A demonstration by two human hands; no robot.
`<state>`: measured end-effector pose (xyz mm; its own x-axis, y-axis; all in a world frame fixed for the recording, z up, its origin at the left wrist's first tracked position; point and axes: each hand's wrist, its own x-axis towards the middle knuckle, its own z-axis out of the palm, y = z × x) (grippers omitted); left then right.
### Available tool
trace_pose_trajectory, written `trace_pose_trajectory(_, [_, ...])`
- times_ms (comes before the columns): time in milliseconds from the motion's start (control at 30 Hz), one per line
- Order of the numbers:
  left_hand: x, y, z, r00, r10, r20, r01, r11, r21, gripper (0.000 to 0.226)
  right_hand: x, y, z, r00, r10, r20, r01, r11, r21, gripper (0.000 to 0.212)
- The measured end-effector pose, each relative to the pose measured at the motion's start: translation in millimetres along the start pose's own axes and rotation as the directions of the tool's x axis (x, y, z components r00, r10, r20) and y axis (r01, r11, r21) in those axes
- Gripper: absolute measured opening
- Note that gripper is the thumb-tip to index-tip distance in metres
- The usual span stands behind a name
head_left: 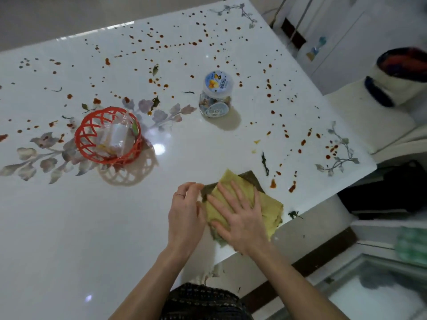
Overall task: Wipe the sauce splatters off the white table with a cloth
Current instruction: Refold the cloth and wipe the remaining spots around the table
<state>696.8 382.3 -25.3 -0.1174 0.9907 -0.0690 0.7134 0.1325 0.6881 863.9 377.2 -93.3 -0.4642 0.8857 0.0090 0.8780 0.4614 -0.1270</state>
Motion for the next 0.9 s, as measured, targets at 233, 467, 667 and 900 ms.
trace_pose_trajectory(233, [-2,9,6,0.999,0.032,0.01,-0.033,0.997,0.07,0.047,26,60,-7,0.975,0.22,-0.015,-0.22,0.975,-0.03,0.061])
trace_pose_trajectory(467, [-14,33,45,0.998,-0.043,0.04,0.038,0.993,0.116,0.054,-24,84,-6,0.98,-0.199,-0.019,0.199,0.98,-0.028,0.061])
trace_pose_trajectory(667, [-24,40,58,0.994,-0.112,0.01,0.107,0.968,0.228,0.066,-11,122,-11,0.998,-0.013,-0.064,0.011,1.0,-0.025,0.059])
trace_pose_trajectory(900, [-18,58,78,0.996,-0.092,-0.02,0.094,0.962,0.258,0.064,-37,129,-8,0.942,-0.333,-0.047,0.333,0.943,-0.02,0.061])
